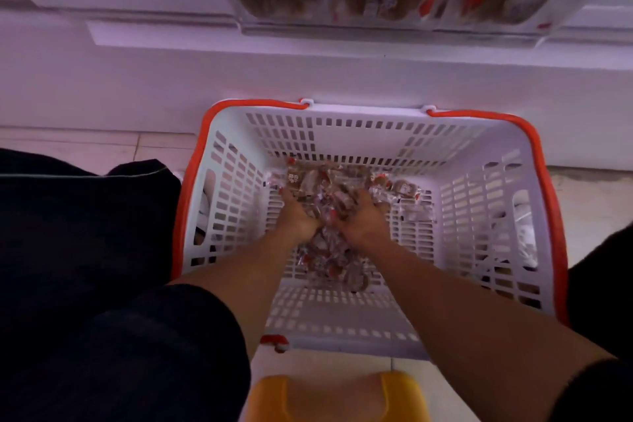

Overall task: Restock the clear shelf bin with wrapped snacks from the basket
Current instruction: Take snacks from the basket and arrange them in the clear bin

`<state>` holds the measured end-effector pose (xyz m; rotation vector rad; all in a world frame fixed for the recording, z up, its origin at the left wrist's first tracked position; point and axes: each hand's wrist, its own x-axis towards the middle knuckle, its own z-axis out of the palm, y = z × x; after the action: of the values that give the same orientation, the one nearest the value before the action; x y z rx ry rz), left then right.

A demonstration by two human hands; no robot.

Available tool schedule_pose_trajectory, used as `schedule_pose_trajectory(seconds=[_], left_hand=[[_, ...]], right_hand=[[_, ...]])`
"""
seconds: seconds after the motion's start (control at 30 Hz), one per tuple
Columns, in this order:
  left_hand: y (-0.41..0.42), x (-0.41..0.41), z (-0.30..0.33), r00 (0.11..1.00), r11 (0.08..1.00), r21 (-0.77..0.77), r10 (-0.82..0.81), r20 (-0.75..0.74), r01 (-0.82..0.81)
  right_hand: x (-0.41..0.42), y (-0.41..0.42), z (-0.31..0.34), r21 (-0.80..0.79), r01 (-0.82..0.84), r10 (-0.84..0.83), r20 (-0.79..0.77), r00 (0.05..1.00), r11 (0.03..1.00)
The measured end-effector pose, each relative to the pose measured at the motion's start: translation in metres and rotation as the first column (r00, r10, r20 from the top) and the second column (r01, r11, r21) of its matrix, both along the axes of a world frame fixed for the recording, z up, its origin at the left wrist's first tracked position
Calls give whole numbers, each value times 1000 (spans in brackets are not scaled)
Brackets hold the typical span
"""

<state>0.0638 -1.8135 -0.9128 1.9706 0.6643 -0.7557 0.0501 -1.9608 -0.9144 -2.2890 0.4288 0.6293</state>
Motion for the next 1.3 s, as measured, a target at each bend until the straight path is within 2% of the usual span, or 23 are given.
schedule_pose_trajectory(seconds=[0.1, 0.17, 0.23, 0.3, 0.37, 0.47, 0.53, 0.6, 0.63, 0.7, 0.77, 0.87, 0.9, 0.97, 1.03, 1.13, 1.27, 1.3], left_hand=[[-5, -6, -8, 982, 987, 25, -152, -113, 156], [-7, -10, -6, 972, 986, -17, -165, -167, 165], [-9, -11, -2, 969, 986, -20, -169, -183, 168], [-9, -13, 2, 967, 984, -23, -176, -184, 174], [-7, -14, 10, 966, 982, -17, -190, -173, 190], [3, -13, 20, 980, 981, 88, -163, -113, 174], [13, -13, 31, 986, 973, 170, -147, -81, 159], [21, -13, 41, 982, 965, 191, -167, -88, 181], [23, -14, 45, 983, 972, 155, -164, -88, 176], [23, -16, 51, 984, 992, -17, -129, -123, 128], [22, -21, 59, 982, 983, -141, -133, -131, 114], [24, -22, 73, 982, 968, -195, -174, -72, 157], [25, -21, 79, 976, 963, -187, -210, -62, 195], [27, -15, 95, 922, 919, -95, -386, -31, 382], [25, -7, 119, 839, 839, -17, -544, -16, 544], [23, 9, 169, 764, 764, -25, -645, -8, 645], [24, 32, 251, 747, 746, -42, -663, 34, 664], [26, 35, 273, 732, 732, -34, -679, 53, 681]], right_hand=[[6, -8, 3, -28, 64, -62, 81, 995, 998], [11, -19, 3, -2, 139, -139, 67, 988, 990], [14, -28, 3, 114, 291, -289, -34, 957, 950], [13, -32, 7, 271, 469, -434, -179, 883, 841], [8, -35, 14, 346, 562, -500, -257, 827, 751], [0, -43, 29, 378, 602, -521, -303, 798, 703], [-3, -50, 37, 374, 580, -503, -291, 814, 723], [-4, -57, 45, 369, 558, -489, -270, 830, 743], [-4, -59, 50, 378, 550, -483, -264, 835, 744], [-4, -64, 59, 395, 535, -470, -255, 845, 747], [-3, -71, 69, 349, 505, -445, -242, 862, 789], [1, -80, 88, 373, 411, -320, -282, 905, 832], [3, -82, 96, 376, 329, -242, -261, 935, 866], [8, -85, 117, 281, 50, -14, -128, 992, 959], [15, -87, 145, 144, -227, 228, 8, 974, 963], [31, -82, 200, -55, -549, 551, 148, 822, 834], [43, -71, 278, -282, -744, 795, 220, 564, 606], [43, -69, 298, -299, -770, 825, 238, 512, 564]])
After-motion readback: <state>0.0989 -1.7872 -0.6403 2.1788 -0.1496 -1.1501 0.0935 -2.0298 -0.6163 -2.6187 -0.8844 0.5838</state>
